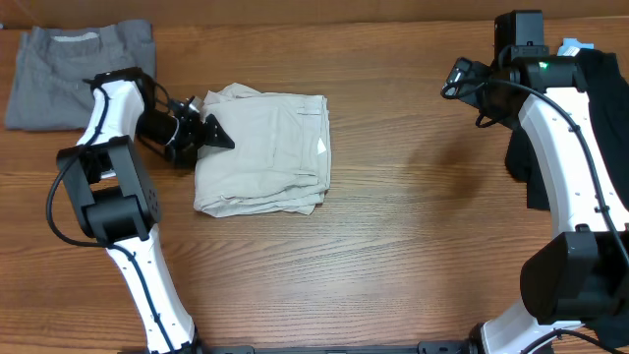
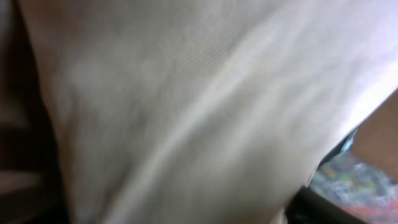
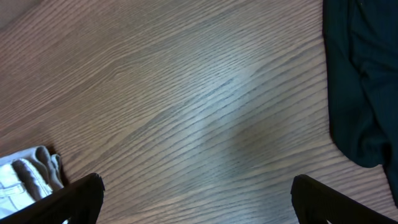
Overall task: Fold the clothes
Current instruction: 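Grasp the folded pants and drag them to the top-left corner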
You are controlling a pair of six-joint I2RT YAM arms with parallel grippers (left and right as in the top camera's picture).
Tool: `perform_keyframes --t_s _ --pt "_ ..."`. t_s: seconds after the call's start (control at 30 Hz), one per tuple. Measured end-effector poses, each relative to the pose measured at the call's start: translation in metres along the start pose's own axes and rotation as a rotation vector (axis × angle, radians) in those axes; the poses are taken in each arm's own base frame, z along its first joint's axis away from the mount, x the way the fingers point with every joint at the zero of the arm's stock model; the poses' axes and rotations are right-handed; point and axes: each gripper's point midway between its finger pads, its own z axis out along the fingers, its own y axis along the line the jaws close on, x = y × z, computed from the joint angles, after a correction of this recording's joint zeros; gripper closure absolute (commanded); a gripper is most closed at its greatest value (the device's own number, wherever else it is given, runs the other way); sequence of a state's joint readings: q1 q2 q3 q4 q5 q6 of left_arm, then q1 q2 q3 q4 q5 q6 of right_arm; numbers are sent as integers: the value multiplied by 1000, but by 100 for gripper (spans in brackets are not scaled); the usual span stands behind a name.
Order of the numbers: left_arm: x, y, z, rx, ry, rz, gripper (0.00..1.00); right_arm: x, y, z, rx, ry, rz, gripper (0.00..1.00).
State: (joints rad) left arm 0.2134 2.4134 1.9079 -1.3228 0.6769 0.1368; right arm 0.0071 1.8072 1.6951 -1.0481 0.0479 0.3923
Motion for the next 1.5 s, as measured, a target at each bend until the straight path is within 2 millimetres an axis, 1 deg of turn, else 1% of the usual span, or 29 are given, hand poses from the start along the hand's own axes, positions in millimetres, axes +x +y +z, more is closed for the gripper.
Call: perform_keyframes --t_s 0.03,0.07,0.2,0.23,0.33,0.43,0.53,0.63,0.7,0.83,0.93,1.03,1.17,1.33,1.5 --pt "-2 -1 4 -5 -5 13 91 0 0 0 0 0 0 0" --pt "-6 -2 9 -12 -13 30 96 0 0 0 0 0 0 0" --pt "-14 -2 20 -19 -31 22 96 0 0 0 0 0 0 0" --pt "-14 -2 20 -20 -32 17 96 0 0 0 0 0 0 0" --pt "-16 -2 17 -43 -30 -26 96 0 0 0 0 0 0 0" --pt "-23 -1 5 -117 -44 -56 96 0 0 0 0 -1 0 0" --pt "-40 -4 -23 -219 -108 -68 96 0 0 0 0 0 0 0" --pt "-60 -10 -63 -328 -221 -59 96 0 0 0 0 0 0 0" --pt "-75 -18 -95 -393 -322 -41 96 0 0 0 0 0 0 0" --pt "-91 -26 -139 -455 -465 -27 96 0 0 0 0 0 0 0" --pt "-99 -25 -167 -481 -550 -29 96 0 0 0 0 0 0 0" --pt "-106 -13 -192 -511 -627 -61 96 0 0 0 0 0 0 0" --pt "-108 10 -216 -553 -685 -109 96 0 0 0 0 -1 0 0" --pt "-108 35 -240 -602 -733 -148 96 0 0 0 0 0 0 0" --pt "-115 44 -258 -642 -785 -120 96 0 0 0 0 0 0 0"
